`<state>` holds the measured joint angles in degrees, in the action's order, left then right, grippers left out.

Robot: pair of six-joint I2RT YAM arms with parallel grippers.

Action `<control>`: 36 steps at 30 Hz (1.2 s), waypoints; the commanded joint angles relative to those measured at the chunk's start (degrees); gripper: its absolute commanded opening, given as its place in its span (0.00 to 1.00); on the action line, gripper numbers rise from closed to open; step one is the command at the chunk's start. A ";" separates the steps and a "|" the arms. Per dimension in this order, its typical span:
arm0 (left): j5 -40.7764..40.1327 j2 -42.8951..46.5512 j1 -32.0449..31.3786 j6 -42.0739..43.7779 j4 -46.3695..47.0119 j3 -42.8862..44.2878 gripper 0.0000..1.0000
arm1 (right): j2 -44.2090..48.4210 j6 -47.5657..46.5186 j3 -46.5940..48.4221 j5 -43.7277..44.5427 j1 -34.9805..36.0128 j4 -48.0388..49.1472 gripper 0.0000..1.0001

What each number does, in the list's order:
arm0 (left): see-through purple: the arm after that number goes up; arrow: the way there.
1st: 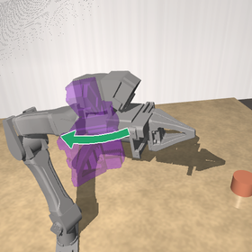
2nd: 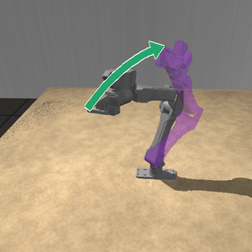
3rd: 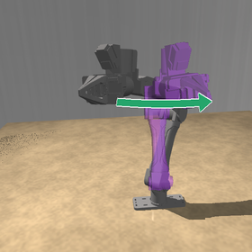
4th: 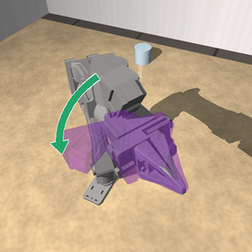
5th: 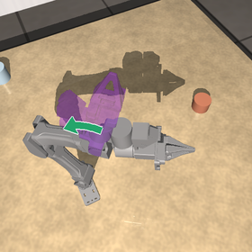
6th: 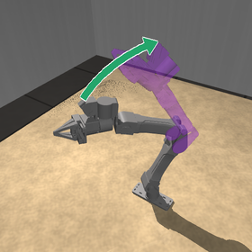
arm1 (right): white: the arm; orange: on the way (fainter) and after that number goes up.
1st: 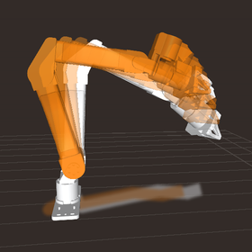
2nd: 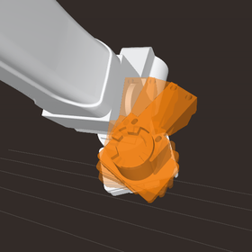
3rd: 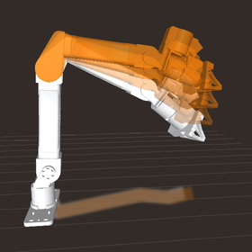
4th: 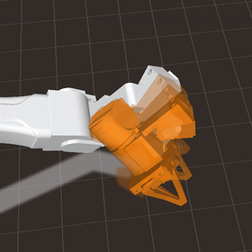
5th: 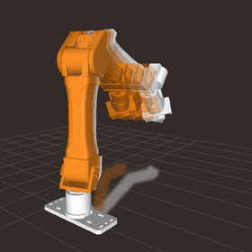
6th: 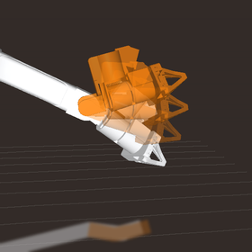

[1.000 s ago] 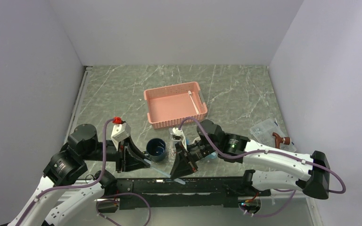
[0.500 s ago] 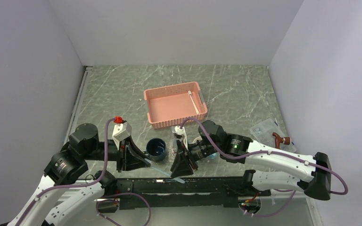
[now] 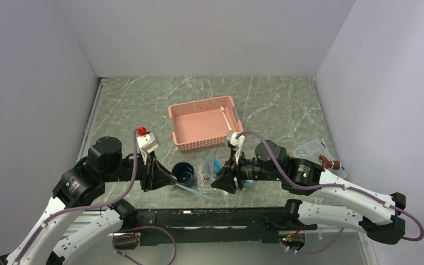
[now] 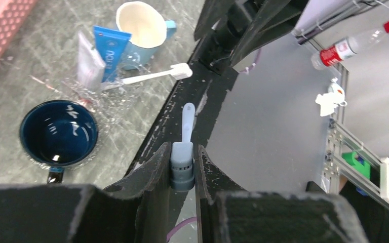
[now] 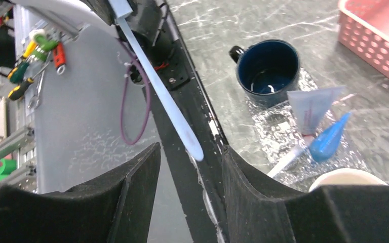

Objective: Prepare toiletry sets of a toothbrush and toothpaste on the tray

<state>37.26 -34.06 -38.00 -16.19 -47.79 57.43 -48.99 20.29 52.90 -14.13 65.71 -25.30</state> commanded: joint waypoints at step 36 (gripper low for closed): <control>-60.17 -14.97 -35.28 -14.75 -2.35 8.98 0.00 | 5.40 4.66 -4.39 13.71 -0.07 1.10 0.47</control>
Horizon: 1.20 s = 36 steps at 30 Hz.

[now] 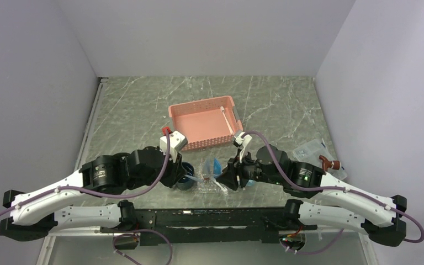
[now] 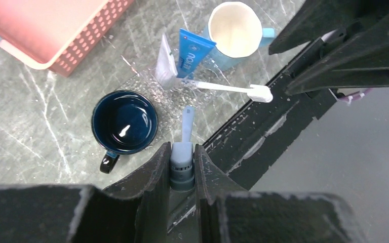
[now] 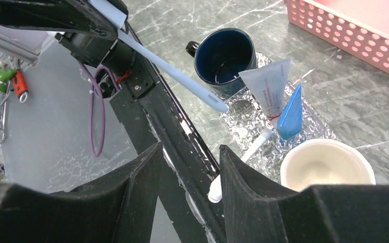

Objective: Prepare toiletry sets of a toothbrush and toothpaste on the tray

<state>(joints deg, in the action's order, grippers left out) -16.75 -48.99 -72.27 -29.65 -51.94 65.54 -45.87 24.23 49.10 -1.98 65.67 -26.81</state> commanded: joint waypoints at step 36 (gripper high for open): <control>-6.42 -7.98 -1.38 0.35 11.40 -6.76 0.00 | 2.45 1.51 -3.48 1.63 -0.02 3.60 0.47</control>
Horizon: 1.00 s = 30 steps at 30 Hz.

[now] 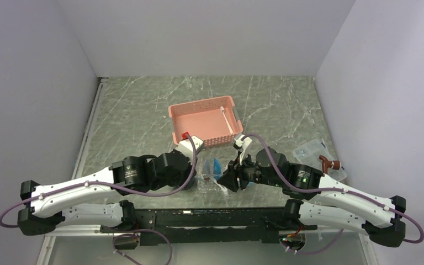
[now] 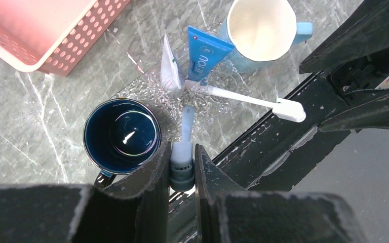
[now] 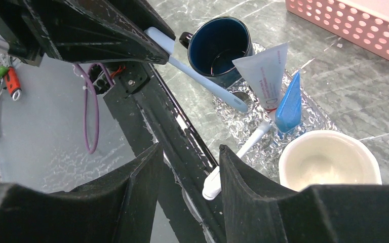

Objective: Prepare toiletry sets of a toothbrush and toothpaste on the tray

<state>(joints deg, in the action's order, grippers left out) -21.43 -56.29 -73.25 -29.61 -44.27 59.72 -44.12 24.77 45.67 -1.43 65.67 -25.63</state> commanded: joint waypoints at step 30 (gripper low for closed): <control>-3.90 -2.96 -0.39 -1.40 9.72 -5.83 0.00 | 1.95 1.89 -1.13 1.32 -0.03 2.11 0.47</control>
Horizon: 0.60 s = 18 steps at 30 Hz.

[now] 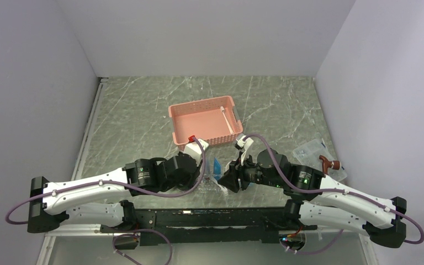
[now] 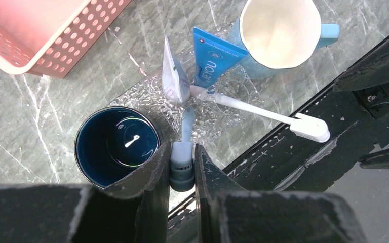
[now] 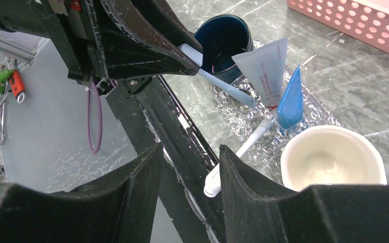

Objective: Prepare toiletry sets of a toothbrush and toothpaste on the tray

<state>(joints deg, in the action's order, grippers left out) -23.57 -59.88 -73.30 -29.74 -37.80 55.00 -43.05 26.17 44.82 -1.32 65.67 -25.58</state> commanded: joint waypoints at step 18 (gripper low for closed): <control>-1.25 0.50 -0.33 -3.43 4.49 -2.78 0.00 | 0.42 0.26 0.19 1.17 0.03 1.85 0.47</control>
<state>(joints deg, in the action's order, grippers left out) -23.88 -59.86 -73.34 -31.35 -34.94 52.66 -43.07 26.17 44.69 -1.30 65.67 -25.61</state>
